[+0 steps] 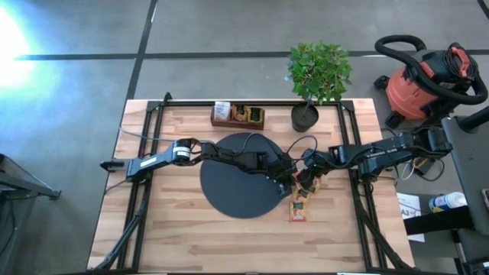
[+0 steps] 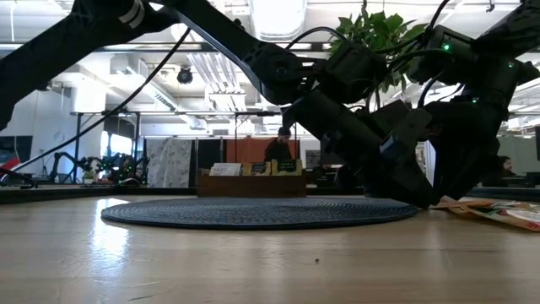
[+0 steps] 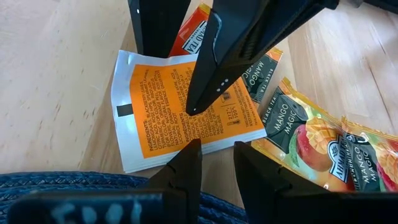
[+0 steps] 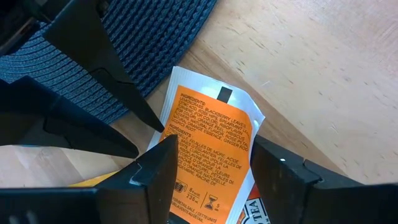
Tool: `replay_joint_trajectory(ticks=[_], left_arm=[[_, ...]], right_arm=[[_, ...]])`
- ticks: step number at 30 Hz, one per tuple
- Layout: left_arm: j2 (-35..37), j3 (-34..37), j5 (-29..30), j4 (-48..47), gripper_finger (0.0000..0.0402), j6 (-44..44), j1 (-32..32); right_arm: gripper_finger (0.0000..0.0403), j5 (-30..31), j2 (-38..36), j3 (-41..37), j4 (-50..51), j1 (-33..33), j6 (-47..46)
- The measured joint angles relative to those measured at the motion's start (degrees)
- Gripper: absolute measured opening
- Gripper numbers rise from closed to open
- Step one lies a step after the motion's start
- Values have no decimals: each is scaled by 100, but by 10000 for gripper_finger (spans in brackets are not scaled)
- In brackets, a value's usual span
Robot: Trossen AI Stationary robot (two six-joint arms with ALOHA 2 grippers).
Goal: Pick & Place Tea
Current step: Put the white tea bag into the left section of the brown wooden organizer
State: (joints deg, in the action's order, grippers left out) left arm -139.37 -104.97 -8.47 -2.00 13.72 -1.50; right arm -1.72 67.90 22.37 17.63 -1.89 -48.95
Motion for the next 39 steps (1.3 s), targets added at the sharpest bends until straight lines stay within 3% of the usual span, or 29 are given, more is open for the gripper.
replay_joint_trajectory(ticks=[39], left_arm=[[0,-7,0,20,96,435,4]], right_arm=[[192,7,2,0,-15,0,-9]])
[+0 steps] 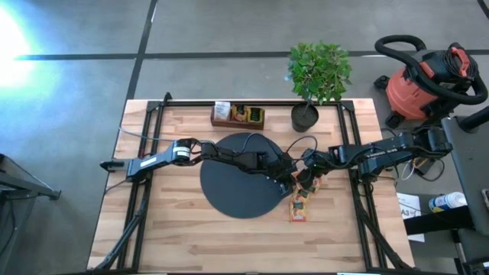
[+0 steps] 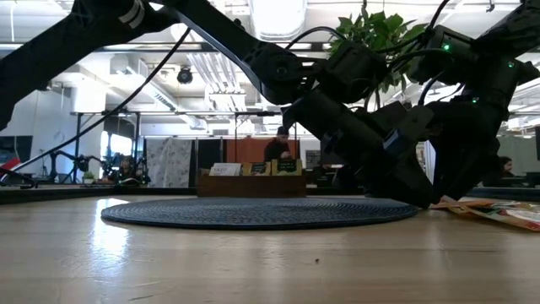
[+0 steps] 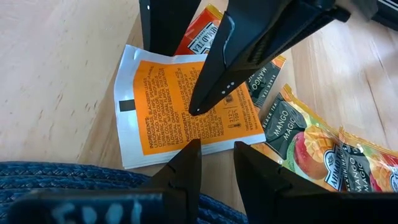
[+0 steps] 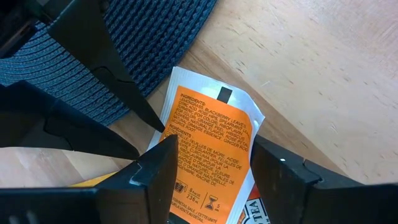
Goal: Pick & Place Tea
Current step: Put the white tea bag into the left section of the brown wooden organizer
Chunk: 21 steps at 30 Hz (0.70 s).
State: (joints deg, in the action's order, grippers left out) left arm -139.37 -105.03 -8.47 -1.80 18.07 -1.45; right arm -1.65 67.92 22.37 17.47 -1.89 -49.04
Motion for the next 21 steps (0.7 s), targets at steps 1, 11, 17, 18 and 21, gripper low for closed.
replay_joint_trajectory(ticks=[1,11,17,18,21], left_arm=[[0,0,0,0,96,0,0],[0,-4,0,0,96,0,0],[0,-4,-2,2,96,0,0],[0,-4,-2,2,96,0,0],[0,-4,-2,2,96,17,0]], right_arm=[[192,-2,2,0,0,0,0],[192,-2,0,0,-2,0,0],[192,-9,0,0,-2,0,-1],[192,-9,0,0,-2,0,-2],[192,-10,0,0,-4,0,-62]])
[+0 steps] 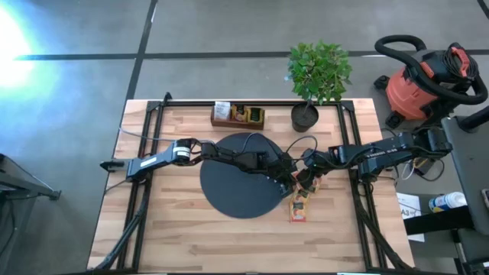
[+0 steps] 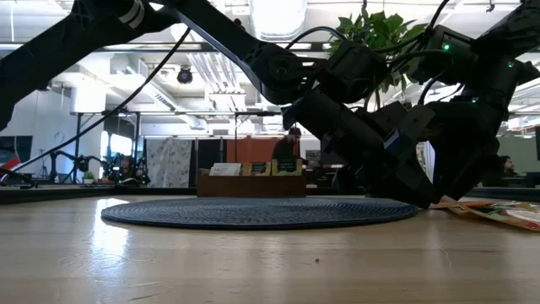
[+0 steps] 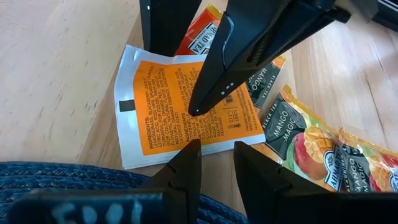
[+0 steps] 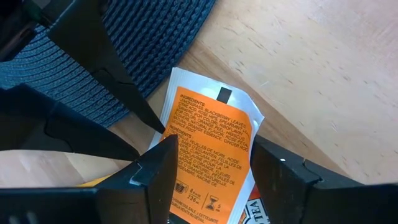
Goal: Pick & Place Tea
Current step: Put the white tea bag into the left section of the brown wooden organizer
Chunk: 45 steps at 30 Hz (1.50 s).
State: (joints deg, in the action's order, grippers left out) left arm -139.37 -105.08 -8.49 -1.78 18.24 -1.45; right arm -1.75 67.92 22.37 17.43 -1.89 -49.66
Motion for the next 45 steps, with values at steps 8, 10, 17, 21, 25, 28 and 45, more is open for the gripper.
replay_joint_trajectory(ticks=[8,10,17,21,25,28,45], left_arm=[[0,0,2,7,96,168,4],[0,0,5,0,96,171,7],[0,1,83,-15,96,177,11],[0,7,158,-15,96,131,10],[0,7,246,-15,96,90,4],[3,14,262,-45,96,78,4],[2,199,217,-110,96,85,4]], right_arm=[[192,-1,0,0,-2,-4,-89],[192,-1,0,0,-2,-4,-92],[192,-105,-2,2,-19,-7,-147],[192,-192,-33,2,-26,-7,-130],[192,-474,-201,-11,-25,13,-96],[192,-442,-383,-11,3,2,-97],[192,-117,-411,-299,-477,2,-394]])
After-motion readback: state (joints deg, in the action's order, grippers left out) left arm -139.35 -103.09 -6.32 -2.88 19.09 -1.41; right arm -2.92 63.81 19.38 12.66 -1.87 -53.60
